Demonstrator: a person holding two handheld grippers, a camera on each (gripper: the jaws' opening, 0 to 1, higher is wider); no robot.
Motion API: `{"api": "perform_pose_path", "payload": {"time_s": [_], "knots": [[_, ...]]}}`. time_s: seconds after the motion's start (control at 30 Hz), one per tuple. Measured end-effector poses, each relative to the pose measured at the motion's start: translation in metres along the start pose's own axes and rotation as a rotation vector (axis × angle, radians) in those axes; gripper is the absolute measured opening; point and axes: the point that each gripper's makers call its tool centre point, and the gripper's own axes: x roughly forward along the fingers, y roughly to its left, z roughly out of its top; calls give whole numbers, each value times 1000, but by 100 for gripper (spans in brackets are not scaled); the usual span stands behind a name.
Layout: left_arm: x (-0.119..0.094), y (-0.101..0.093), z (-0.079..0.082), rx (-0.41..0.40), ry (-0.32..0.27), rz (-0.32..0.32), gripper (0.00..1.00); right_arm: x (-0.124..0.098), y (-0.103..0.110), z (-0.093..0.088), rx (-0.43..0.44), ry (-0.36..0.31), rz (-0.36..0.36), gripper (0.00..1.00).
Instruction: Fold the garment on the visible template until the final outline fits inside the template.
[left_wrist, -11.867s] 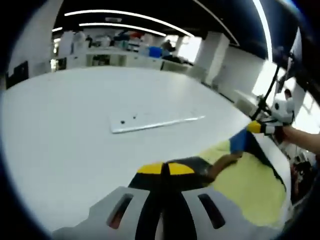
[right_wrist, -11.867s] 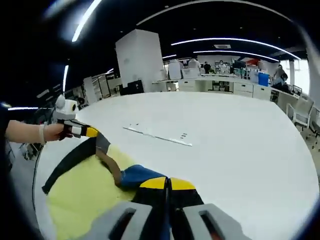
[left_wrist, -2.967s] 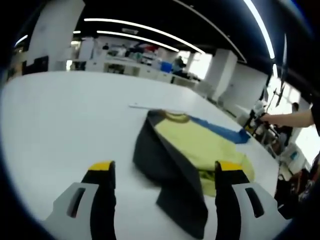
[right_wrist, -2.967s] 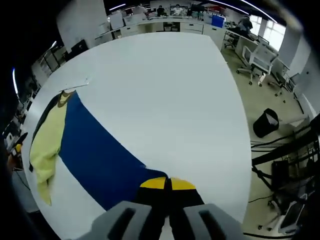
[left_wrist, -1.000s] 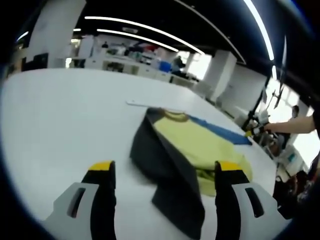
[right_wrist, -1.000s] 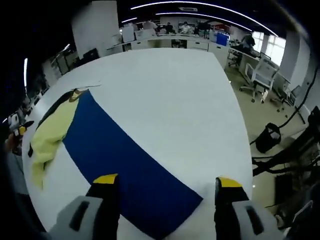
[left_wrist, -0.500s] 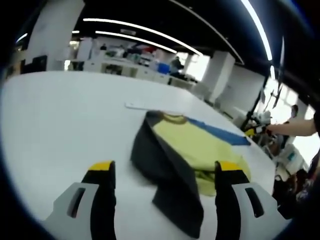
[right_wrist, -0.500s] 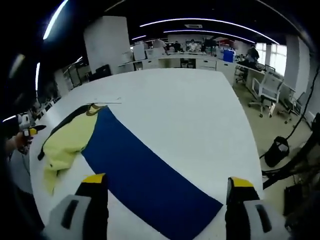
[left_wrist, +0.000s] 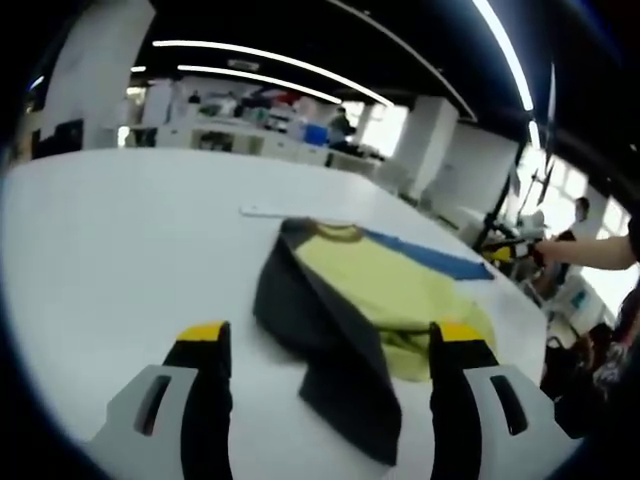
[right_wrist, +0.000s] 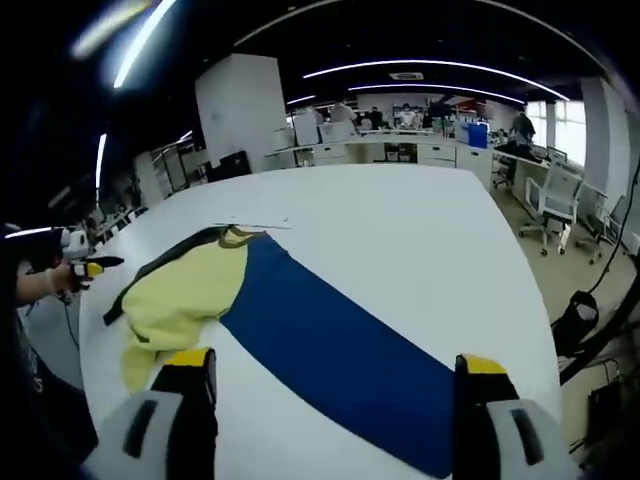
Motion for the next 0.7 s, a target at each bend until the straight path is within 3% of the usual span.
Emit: {"api": "perform_pose_path", "payload": {"time_s": [0.4, 0.7], "knots": [[-15, -4, -6, 44, 1, -9, 77, -13, 87, 13, -43, -40, 85, 97], [-25, -6, -12, 52, 4, -23, 77, -22, 119, 13, -71, -52, 122, 95]]}}
